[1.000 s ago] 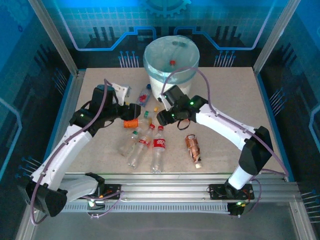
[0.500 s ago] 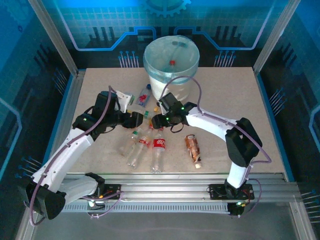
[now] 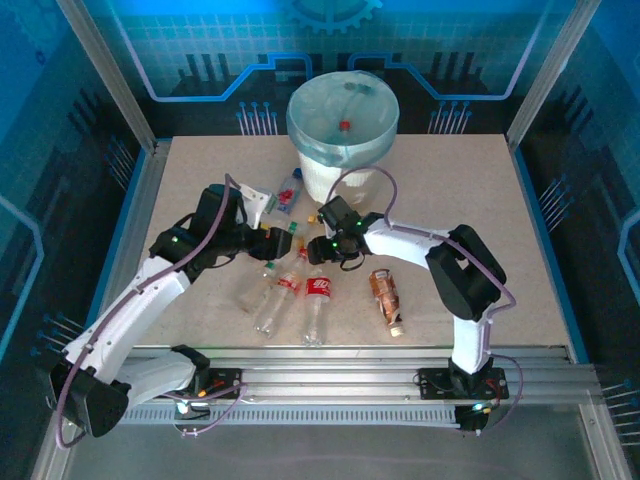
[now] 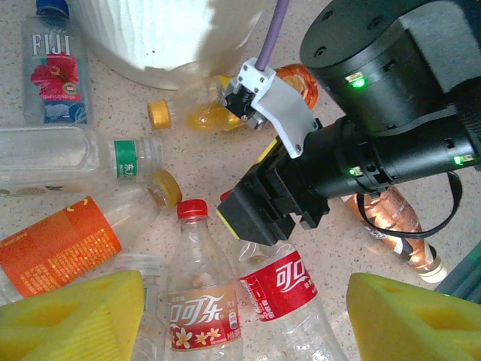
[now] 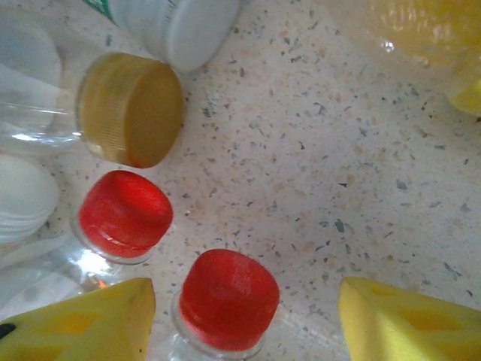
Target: Put the plastic bottles in the bin
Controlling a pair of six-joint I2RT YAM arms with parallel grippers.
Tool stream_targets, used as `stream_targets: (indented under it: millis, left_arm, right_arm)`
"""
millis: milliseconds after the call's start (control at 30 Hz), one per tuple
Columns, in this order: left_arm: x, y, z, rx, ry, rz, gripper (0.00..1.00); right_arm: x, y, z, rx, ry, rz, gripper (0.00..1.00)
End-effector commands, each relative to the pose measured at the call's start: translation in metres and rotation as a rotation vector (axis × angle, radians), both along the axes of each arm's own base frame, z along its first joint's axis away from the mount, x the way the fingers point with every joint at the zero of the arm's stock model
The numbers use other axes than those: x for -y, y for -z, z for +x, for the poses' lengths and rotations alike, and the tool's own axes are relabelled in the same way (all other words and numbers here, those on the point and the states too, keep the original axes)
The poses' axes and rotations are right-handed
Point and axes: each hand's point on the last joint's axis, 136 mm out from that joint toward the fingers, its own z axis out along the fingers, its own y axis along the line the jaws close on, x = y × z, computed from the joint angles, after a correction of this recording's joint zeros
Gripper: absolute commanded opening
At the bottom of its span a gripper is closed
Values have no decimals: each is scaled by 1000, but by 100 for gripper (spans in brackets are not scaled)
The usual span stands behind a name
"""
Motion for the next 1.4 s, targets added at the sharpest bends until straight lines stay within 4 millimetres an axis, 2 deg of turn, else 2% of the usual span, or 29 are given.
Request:
stream_targets:
  millis: [0, 300, 567, 767, 867, 1067, 1267, 1367]
  left_arm:
    - [2, -8, -1, 12, 17, 14, 73]
    - [2, -6, 0, 8, 12, 16, 72]
    - [3, -8, 0, 13, 11, 20, 72]
    - [2, -12, 2, 26, 7, 21, 72]
    - [1, -20, 3, 46, 2, 19, 72]
    - [2, -45, 9, 107, -5, -1, 71]
    - [4, -82, 16, 194, -17, -40, 69]
    - [4, -107, 21, 257, -29, -61, 68]
  right_arm:
    - [-4, 8, 4, -24, 31, 64, 64]
    - [-10, 15, 1, -65, 41, 133, 57]
    - [-9, 12, 2, -50, 38, 132, 39]
    - [-3, -5, 4, -1, 43, 129, 27]
    - [-1, -26, 3, 50, 36, 119, 24]
    - [7, -89, 0, 213, 17, 103, 22]
    - [14, -167, -7, 386, -15, 115, 19]
    - [16, -213, -7, 485, -36, 130, 19]
